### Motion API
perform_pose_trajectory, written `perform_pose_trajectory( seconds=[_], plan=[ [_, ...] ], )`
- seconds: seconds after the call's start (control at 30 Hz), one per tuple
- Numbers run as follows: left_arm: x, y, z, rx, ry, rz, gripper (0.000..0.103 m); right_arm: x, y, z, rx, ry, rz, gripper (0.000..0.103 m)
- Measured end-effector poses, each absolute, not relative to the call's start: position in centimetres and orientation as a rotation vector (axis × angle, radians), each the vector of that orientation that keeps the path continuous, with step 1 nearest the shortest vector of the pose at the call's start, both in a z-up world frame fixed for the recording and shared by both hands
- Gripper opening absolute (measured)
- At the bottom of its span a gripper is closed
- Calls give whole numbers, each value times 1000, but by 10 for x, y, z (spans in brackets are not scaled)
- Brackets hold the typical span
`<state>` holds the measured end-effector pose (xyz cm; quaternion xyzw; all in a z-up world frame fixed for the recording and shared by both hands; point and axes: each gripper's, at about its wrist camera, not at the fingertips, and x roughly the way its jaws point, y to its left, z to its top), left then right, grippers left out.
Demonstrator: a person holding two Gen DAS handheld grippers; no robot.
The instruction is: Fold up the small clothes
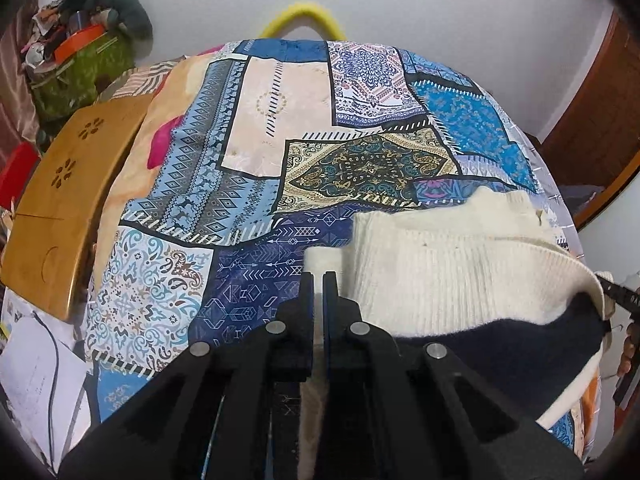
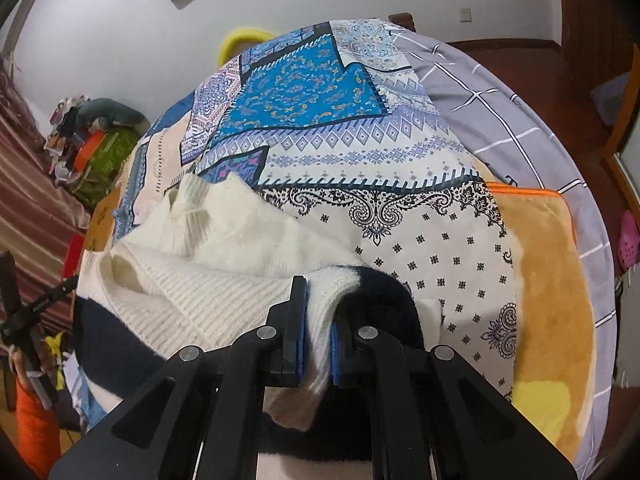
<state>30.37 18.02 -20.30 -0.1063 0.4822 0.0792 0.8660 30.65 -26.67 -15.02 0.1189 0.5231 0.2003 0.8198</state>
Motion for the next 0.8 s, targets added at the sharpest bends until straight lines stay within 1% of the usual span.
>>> perform_pose_trajectory(
  seconds=[0.1, 0.17, 0.2, 0.23, 0.27, 0.3, 0.33, 0.4, 0.43, 0.5, 0.53, 0.57, 0.6, 0.7, 0.8],
  plan=[
    [303, 180, -201, -210, 1008, 171, 2, 313, -271, -148, 293, 1125, 432, 10],
    [302, 180, -200, -207, 1013, 171, 3, 315, -272, -144, 293, 1132, 432, 13],
    [302, 180, -200, -206, 1015, 171, 3, 315, -272, -141, 285, 1130, 431, 16],
    [301, 179, -199, -205, 1015, 171, 4, 314, -272, -138, 271, 1121, 425, 21],
    [301, 179, -198, -203, 1015, 171, 7, 314, -273, -135, 263, 1111, 420, 24],
    [300, 178, -197, -200, 1015, 172, 10, 313, -274, -132, 257, 1101, 414, 33],
    [299, 178, -196, -199, 1015, 171, 11, 311, -276, -128, 243, 1078, 392, 46],
    [297, 176, -195, -199, 1018, 168, 17, 308, -281, -117, 207, 1004, 334, 55],
    [296, 175, -193, -197, 1021, 165, 20, 306, -284, -113, 200, 981, 322, 55],
    [294, 172, -191, -192, 1020, 164, 40, 305, -289, -107, 194, 975, 312, 55],
    [292, 170, -189, -187, 1015, 164, 45, 305, -290, -106, 189, 976, 309, 55],
    [291, 168, -187, -181, 1009, 167, 55, 303, -291, -105, 180, 978, 307, 55],
    [289, 166, -186, -176, 1005, 167, 60, 302, -291, -106, 166, 982, 307, 55],
    [285, 160, -186, -166, 1013, 152, 65, 295, -288, -112, 124, 1001, 312, 55],
    [284, 154, -194, -147, 1045, 144, 66, 287, -280, -121, 94, 1030, 345, 55]
  ],
)
